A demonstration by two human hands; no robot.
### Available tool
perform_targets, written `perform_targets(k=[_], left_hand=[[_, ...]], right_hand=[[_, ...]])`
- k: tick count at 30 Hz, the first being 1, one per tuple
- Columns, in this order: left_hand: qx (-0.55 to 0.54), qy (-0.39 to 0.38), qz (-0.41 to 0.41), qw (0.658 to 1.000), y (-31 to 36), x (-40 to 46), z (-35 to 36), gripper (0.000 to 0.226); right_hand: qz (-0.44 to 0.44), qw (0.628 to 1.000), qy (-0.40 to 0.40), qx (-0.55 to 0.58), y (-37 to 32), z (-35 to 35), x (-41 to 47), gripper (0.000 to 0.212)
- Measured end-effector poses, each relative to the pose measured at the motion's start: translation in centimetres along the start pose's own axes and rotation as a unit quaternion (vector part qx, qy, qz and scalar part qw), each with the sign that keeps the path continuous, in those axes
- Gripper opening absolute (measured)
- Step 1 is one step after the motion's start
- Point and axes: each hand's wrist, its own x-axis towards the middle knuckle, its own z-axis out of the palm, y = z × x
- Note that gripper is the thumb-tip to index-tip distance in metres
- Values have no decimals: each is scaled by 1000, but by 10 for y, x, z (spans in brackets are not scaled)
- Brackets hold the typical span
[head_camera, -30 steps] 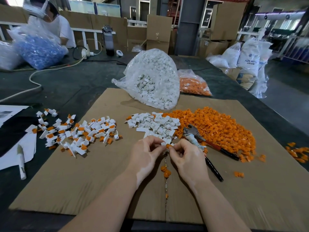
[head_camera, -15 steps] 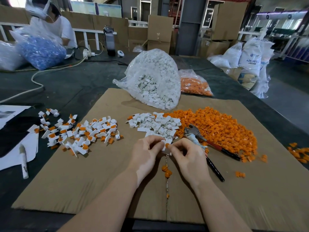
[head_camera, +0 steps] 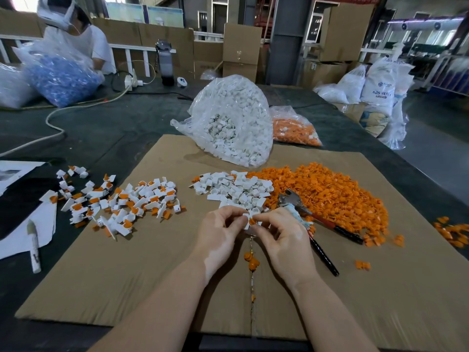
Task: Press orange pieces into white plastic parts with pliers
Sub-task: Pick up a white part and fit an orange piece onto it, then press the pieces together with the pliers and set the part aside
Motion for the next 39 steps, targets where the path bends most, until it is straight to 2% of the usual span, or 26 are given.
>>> perform_targets(k=[2,10,13,31,37,39], left_hand=[[-3,6,0,1000,1,-1,0,12],[-34,-7,-6,999,5,-4,-1,14],[-45,-14,-9,999,5,-4,-1,13],[-9,-12,-5,1000,-2,0,1,8],[-28,12,-29,999,-4,3,4,7],[-39,14,-38,998,-4,5,5,11]], right_hand=[[-12,1000,8,-14,-1,0,0,7],[2,1000,2,-8,-1,1,-1,11],[1,1000,-2,6,-2,1,0,23],[-16,999,-7,-30,-4,-1,-1,21],[23,997,56,-52,-4,1,1,15],[40,992,76,-97,-4,-1,1,17]])
